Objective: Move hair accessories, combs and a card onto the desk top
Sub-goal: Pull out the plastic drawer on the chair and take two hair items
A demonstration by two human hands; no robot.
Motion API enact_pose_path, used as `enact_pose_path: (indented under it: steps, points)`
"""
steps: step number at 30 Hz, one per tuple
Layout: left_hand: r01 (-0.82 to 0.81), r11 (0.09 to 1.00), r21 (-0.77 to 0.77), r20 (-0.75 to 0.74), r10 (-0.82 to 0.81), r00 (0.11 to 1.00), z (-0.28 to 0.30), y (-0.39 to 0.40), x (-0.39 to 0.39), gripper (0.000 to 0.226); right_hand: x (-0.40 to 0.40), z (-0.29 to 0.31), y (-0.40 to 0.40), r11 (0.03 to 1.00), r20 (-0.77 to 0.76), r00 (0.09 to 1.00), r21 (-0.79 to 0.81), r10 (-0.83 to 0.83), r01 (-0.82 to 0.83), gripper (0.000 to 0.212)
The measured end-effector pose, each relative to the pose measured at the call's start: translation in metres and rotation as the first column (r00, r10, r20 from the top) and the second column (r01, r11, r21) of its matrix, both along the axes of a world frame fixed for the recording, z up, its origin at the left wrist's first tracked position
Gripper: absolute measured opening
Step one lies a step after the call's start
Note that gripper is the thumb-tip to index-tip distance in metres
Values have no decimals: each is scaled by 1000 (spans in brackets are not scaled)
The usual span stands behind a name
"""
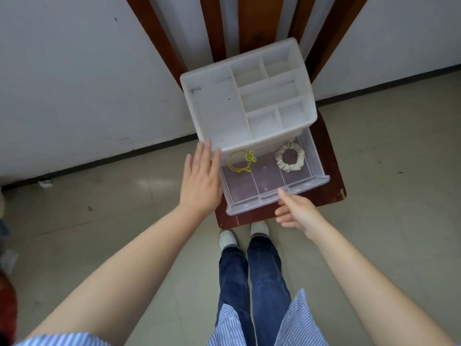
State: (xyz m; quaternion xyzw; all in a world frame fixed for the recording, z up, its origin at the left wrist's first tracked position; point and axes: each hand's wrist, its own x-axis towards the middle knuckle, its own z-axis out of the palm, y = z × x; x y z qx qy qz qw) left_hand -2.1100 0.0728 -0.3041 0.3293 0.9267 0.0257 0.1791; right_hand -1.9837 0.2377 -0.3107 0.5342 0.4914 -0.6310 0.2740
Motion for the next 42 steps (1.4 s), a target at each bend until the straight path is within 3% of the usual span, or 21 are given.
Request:
enact_pose_path:
  steps: [2,4,6,7,8,10,14,16,18,19,21,24,26,29,33,36,37,39,42]
  points:
    - [229,972,46,-60,-226,972,-3,0,17,57,-5,14,9,944,25,946,64,323,-324,28]
    - [372,928,23,-78,-369,926,-6,11,24,39,-18,19,18,782,38,828,307,559,-542,20]
    - [296,954,-43,-15,-297,955,-7,37,21,32,-38,13,22,461,160,699,646,697,-608,19]
    - [227,967,-118,31,-225,974,-11,51,17,31,-48,8,20,288,249,631,728,734,-622,25]
    - [188,961,-201,53,-181,982,-19,64,12,31,-57,0,19,145,344,559,744,755,-653,31]
    - [139,945,-296,58,-128,990,-31,82,5,32,-70,-15,19,18,474,467,687,747,-726,35]
    - [98,944,-314,73,-79,994,-42,99,-5,30,-79,-27,24,-28,492,443,692,749,-721,28]
    - [84,960,-266,96,-60,994,-40,99,-8,29,-74,-20,28,15,421,500,753,757,-658,25]
    - [99,980,-170,131,-77,988,-32,94,-2,25,-55,-4,29,73,284,579,854,764,-515,14]
    - [82,992,-91,156,-67,986,-27,89,4,23,-41,7,29,112,196,586,887,786,-447,7]
    - [-16,997,71,209,1,978,-12,74,16,21,-11,25,25,146,114,548,901,828,-409,14]
    - [-188,956,227,202,143,969,10,48,30,16,16,21,13,95,282,337,624,898,-776,21]
    - [-264,923,281,179,220,959,20,31,32,16,15,7,6,99,370,346,546,862,-832,17]
    - [-336,895,295,158,301,941,27,8,34,16,-7,-3,-6,85,401,402,613,823,-786,23]
    - [-346,873,345,48,352,935,34,-19,30,10,-38,-8,-25,16,409,364,647,837,-762,21]
    - [-349,856,381,-57,399,915,33,-27,27,6,-77,-13,-23,17,362,495,793,790,-609,22]
    - [-354,856,376,-79,411,908,32,-28,28,7,-87,-12,-21,-15,352,502,829,790,-559,22]
    - [-379,846,375,-117,449,886,33,-29,31,8,-99,-8,-17,-86,358,432,842,828,-533,18]
    - [-501,783,368,-89,566,820,41,-32,43,7,-87,0,-17,8,244,370,825,896,-565,19]
